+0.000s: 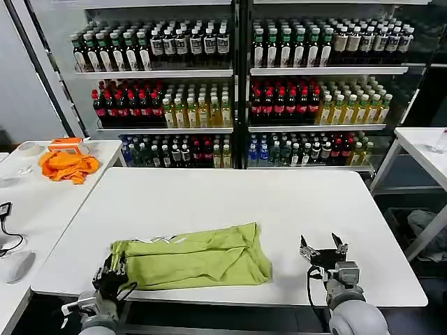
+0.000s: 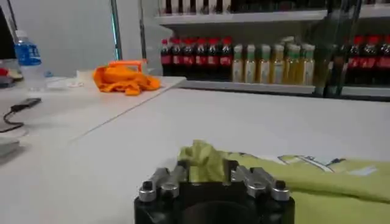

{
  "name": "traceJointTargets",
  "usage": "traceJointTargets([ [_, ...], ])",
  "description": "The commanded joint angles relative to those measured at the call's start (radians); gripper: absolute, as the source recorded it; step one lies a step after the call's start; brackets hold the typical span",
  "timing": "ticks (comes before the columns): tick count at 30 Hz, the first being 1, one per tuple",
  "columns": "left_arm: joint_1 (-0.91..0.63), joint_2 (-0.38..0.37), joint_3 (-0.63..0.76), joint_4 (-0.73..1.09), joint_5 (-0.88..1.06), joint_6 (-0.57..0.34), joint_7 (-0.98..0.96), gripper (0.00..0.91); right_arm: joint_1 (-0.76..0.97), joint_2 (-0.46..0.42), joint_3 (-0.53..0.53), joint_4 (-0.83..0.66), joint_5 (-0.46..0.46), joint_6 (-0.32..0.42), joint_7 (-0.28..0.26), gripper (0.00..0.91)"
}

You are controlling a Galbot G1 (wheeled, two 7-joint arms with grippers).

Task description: Fold and organize the clothes.

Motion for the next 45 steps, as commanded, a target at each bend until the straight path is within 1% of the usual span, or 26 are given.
traceJointTargets([
  [1,0.013,-0.025,-0.01,-0.01,0.03,0.024,-0.037,0.907,-0.001,0.003,-0.003,-0.003,-0.002,0.002,0.0,0.907],
  [3,-0.039,-0.029,-0.007,0.049,0.032,0.021,-0.043,0.907,-0.001,0.006,-0.008,-0.005,-0.005,0.002,-0.001,0.907],
  [6,-0.071,-0.044,0.002,0.095,0.047,0.021,-0.044,0.907,0.0,0.008,-0.013,-0.003,-0.007,0.001,-0.001,0.907],
  [16,-0.104,-0.074,0.032,0.138,0.057,0.021,-0.036,0.907,-0.001,0.006,-0.011,0.001,-0.007,-0.001,-0.003,0.907],
  [17,-0.106,-0.073,0.033,0.142,0.057,0.021,-0.035,0.776,-0.002,0.007,-0.011,0.002,-0.007,-0.002,-0.003,0.907],
  [18,-0.109,-0.072,0.034,0.147,0.057,0.019,-0.033,0.464,-0.002,0.007,-0.012,0.002,-0.007,-0.002,-0.003,0.907],
  [19,-0.11,-0.07,0.035,0.151,0.058,0.015,-0.03,0.04,-0.002,0.006,-0.012,0.002,-0.007,-0.002,-0.004,0.907],
  [21,-0.108,-0.067,0.038,0.159,0.067,0.006,-0.025,0.02,-0.002,0.007,-0.011,0.002,-0.007,-0.002,-0.003,0.907],
  [30,-0.096,-0.077,0.039,0.159,0.06,0.003,-0.021,0.01,-0.002,0.005,-0.011,0.005,-0.006,-0.003,-0.004,0.907],
  [34,-0.105,-0.076,0.033,0.167,0.045,0.002,-0.021,0.02,0.0,0.003,-0.011,0.004,-0.006,-0.003,-0.004,0.907],
  [35,-0.107,-0.076,0.032,0.169,0.042,0.001,-0.021,0.01,0.0,0.003,-0.011,0.003,-0.006,-0.003,-0.004,0.907],
  [42,-0.126,-0.065,0.01,0.174,0.013,0.0,-0.021,0.02,0.001,0.004,-0.013,-0.001,-0.006,-0.002,-0.004,0.907],
  [45,-0.128,-0.049,-0.006,0.158,0.004,0.0,-0.021,0.02,0.002,0.003,-0.013,-0.001,-0.005,-0.002,-0.004,0.907],
])
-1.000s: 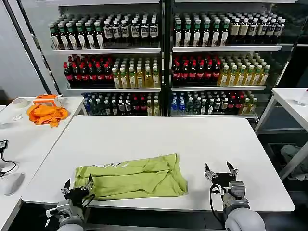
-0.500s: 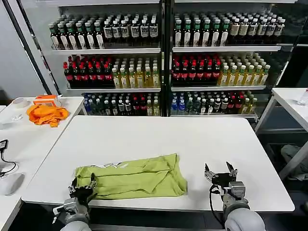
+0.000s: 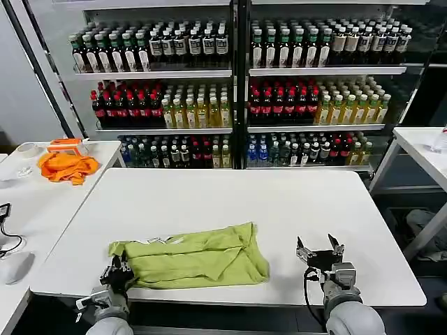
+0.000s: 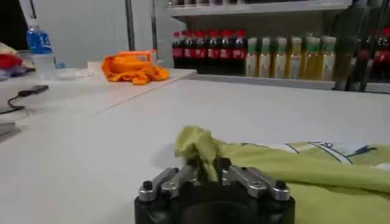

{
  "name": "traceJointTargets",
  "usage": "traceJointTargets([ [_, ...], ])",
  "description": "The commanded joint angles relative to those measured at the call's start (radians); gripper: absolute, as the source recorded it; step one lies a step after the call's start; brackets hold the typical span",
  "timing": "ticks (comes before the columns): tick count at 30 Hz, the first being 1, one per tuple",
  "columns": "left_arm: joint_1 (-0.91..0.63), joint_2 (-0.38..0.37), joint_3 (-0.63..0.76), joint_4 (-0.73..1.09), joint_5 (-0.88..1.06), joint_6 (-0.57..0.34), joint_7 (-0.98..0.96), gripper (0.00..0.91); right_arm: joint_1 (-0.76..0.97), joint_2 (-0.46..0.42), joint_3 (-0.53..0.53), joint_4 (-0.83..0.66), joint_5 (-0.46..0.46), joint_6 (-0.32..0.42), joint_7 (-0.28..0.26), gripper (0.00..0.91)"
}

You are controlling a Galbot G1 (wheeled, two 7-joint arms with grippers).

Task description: Fold and organize the clothes.

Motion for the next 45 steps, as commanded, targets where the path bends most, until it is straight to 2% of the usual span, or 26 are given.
traceJointTargets([
  [1,-0.011,0.023,-0.029,-0.012,-0.028,0.003,-0.001,0.02,0.001,0.0,0.0,-0.002,0.001,0.001,0.0,0.907],
  [10,-0.021,0.151,-0.132,-0.06,-0.077,0.015,0.02,0.02,0.012,-0.001,-0.001,-0.007,0.004,0.002,-0.001,0.907],
  [15,-0.04,0.222,-0.202,-0.109,-0.214,0.069,0.054,0.02,0.01,0.003,-0.001,-0.01,0.003,0.004,-0.001,0.907],
  [16,-0.042,0.257,-0.205,-0.12,-0.25,0.084,0.06,0.02,0.009,0.003,0.0,-0.01,0.003,0.004,-0.002,0.907],
  [17,-0.046,0.235,-0.207,-0.132,-0.283,0.095,0.064,0.02,0.008,0.003,0.0,-0.01,0.003,0.004,-0.002,0.907],
  [22,-0.065,0.228,-0.166,-0.203,-0.441,0.15,0.09,0.01,0.006,0.003,0.001,-0.011,0.002,0.005,-0.002,0.907],
  [28,-0.073,0.163,-0.069,-0.266,-0.571,0.182,0.102,0.02,0.001,0.0,0.006,-0.009,0.002,0.004,-0.002,0.907],
  [35,-0.063,0.08,0.063,-0.313,-0.573,0.189,0.091,0.02,-0.017,0.008,0.016,-0.006,-0.006,0.01,-0.002,0.907],
  [45,-0.149,0.004,0.237,-0.242,-0.457,0.191,0.085,0.02,-0.025,0.017,0.014,-0.011,-0.015,0.018,-0.004,0.907],
])
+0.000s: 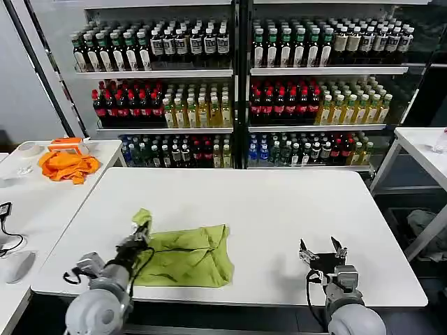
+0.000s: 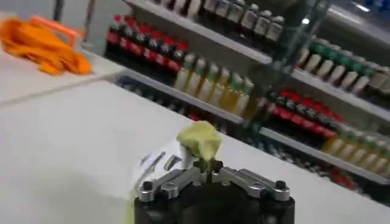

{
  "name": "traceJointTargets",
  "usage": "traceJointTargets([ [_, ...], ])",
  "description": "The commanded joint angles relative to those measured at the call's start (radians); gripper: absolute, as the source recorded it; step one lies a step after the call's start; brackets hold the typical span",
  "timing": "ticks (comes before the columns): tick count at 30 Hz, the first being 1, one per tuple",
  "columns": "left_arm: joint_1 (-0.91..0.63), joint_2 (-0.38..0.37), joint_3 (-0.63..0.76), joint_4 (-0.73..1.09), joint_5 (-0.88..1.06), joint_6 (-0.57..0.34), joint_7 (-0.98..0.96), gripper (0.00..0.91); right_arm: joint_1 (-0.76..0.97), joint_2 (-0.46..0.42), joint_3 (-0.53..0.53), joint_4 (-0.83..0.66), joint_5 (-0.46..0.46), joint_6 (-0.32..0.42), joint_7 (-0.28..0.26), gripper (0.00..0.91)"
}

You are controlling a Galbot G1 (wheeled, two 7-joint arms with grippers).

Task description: Fold and organize the clothes.

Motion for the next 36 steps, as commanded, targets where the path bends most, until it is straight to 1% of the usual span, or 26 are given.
traceJointTargets([
  [1,-0.07,-0.087,0.209,0.027,0.042,0.013,0.004,0.02,-0.005,0.004,-0.003,0.0,-0.003,0.001,0.0,0.907],
  [6,-0.093,-0.099,0.27,0.082,0.112,0.009,0.008,0.02,-0.006,0.004,-0.002,-0.002,-0.005,0.003,-0.001,0.907],
  [8,-0.096,-0.1,0.289,0.095,0.131,0.009,0.013,0.091,-0.006,0.002,-0.001,-0.002,-0.004,0.003,-0.002,0.907],
  [9,-0.097,-0.102,0.298,0.1,0.141,0.009,0.016,0.312,-0.007,0.002,0.0,-0.002,-0.004,0.003,-0.002,0.907],
  [10,-0.099,-0.104,0.304,0.107,0.15,0.009,0.017,0.836,-0.007,0.001,0.0,-0.002,-0.004,0.003,-0.002,0.907],
  [11,-0.103,-0.107,0.31,0.116,0.163,0.009,0.02,0.907,-0.007,0.001,0.0,-0.003,-0.004,0.004,-0.002,0.907],
  [14,-0.114,-0.112,0.33,0.157,0.281,-0.016,0.049,0.907,-0.007,0.001,-0.001,-0.004,-0.004,0.004,-0.002,0.907],
  [18,-0.113,-0.12,0.336,0.145,0.283,-0.011,0.069,0.907,-0.002,-0.002,-0.001,-0.007,-0.003,0.004,-0.002,0.907],
  [25,-0.097,-0.124,0.342,0.062,0.259,-0.005,0.098,0.907,0.007,-0.001,-0.007,-0.014,-0.003,0.003,-0.002,0.907],
  [28,-0.079,-0.109,0.311,0.027,0.254,-0.005,0.097,0.907,0.013,-0.001,-0.01,-0.019,-0.003,0.003,-0.003,0.907],
  [36,0.02,-0.027,0.076,-0.058,0.168,-0.001,0.07,0.907,0.022,-0.001,-0.013,-0.025,-0.002,0.003,-0.005,0.907],
])
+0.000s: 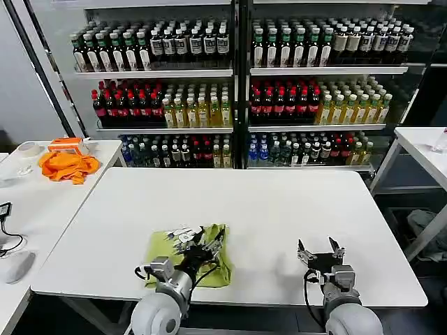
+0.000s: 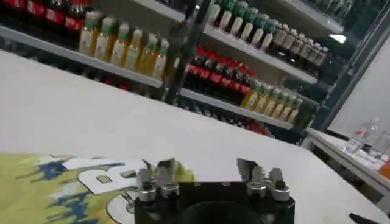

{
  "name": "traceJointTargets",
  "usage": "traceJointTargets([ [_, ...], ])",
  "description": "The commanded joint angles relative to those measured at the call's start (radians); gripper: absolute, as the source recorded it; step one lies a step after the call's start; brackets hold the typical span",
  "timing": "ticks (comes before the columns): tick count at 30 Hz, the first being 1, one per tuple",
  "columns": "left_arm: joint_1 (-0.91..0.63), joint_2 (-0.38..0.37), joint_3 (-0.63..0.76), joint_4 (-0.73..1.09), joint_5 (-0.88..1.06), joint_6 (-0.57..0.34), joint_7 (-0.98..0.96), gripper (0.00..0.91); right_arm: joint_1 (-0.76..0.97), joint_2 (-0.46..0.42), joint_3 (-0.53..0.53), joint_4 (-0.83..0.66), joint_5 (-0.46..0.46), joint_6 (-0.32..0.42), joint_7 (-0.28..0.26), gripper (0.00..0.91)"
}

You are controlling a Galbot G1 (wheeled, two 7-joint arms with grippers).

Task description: Fold and organize the clothes.

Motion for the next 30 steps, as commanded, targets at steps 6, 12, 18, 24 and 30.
traceJointTargets([
  [6,0.12,0.103,-0.323,-0.04,-0.033,0.017,-0.044,0.907,0.008,0.001,-0.007,-0.004,0.0,-0.001,-0.001,0.907],
  [12,0.154,0.107,-0.313,0.012,-0.033,0.046,-0.053,0.907,0.008,-0.001,-0.005,0.001,0.001,-0.003,0.0,0.907],
  [18,0.2,0.069,-0.289,0.001,-0.021,0.082,-0.031,0.907,0.002,-0.005,0.0,0.007,0.002,-0.004,0.0,0.907],
  [24,0.205,0.065,-0.292,0.0,-0.042,0.101,-0.013,0.907,0.001,-0.005,0.002,0.01,0.003,-0.006,0.0,0.907],
  [30,0.178,0.062,-0.302,0.038,-0.144,0.116,0.013,0.907,0.004,-0.002,0.0,0.01,0.003,-0.007,0.001,0.907],
])
